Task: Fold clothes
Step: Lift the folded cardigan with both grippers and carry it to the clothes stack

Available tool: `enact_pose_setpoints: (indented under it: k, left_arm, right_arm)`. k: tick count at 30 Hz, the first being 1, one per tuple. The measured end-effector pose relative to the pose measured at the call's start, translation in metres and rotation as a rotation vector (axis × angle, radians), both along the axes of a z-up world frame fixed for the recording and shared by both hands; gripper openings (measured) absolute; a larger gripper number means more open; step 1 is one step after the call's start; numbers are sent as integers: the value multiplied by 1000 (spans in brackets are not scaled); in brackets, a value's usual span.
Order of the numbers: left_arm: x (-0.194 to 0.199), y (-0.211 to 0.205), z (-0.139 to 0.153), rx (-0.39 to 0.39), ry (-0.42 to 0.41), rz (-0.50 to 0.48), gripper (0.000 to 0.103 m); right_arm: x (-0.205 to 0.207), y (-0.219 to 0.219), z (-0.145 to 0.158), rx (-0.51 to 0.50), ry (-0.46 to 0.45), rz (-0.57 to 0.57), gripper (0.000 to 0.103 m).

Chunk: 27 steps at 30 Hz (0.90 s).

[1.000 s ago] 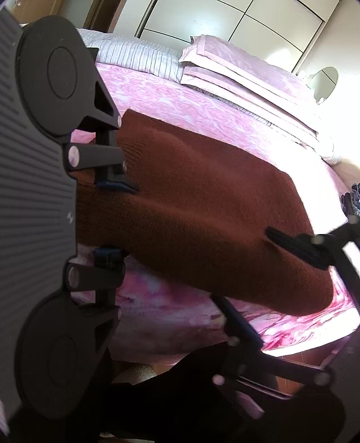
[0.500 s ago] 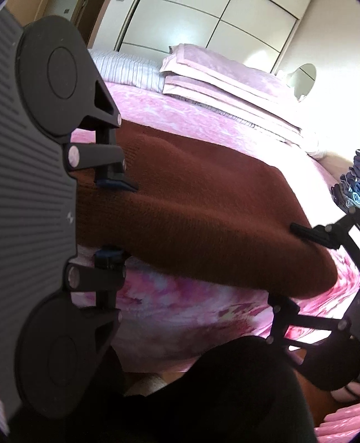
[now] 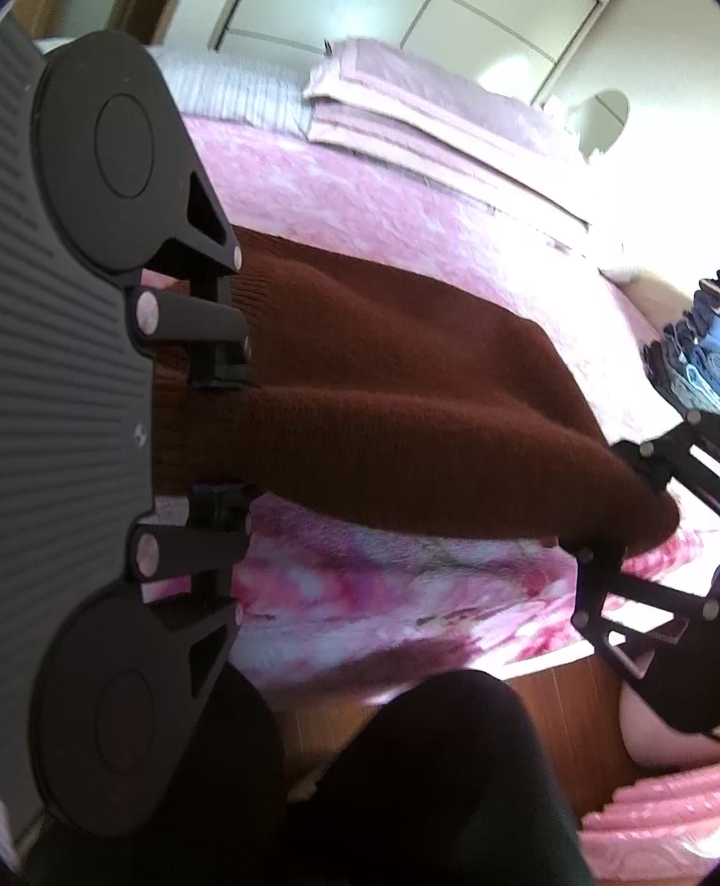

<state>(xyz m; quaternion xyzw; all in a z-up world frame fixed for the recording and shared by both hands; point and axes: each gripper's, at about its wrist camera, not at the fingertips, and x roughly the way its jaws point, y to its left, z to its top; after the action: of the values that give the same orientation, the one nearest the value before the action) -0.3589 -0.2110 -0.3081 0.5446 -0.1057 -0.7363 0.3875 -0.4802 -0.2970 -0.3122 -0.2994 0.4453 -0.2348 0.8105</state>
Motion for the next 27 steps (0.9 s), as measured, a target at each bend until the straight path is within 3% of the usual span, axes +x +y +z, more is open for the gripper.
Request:
enact_pose_setpoints:
  k: [2, 7, 18, 22, 27]
  left_arm:
    - [3, -6, 14, 26, 16, -16, 23]
    - [1, -26, 81, 95, 46, -39, 20]
    - [-10, -70, 231, 228, 112, -111, 19]
    - [-28, -92, 281, 182, 145, -228, 19]
    - [-75, -145, 329, 46, 149, -383, 19]
  right_arm:
    - [2, -6, 11, 48, 2, -3, 28]
    - [11, -15, 53, 172, 40, -35, 27]
    - [-2, -33, 244, 365, 140, -156, 26]
    - [-25, -33, 305, 365, 138, -255, 26]
    - [-67, -43, 360, 252, 111, -417, 26]
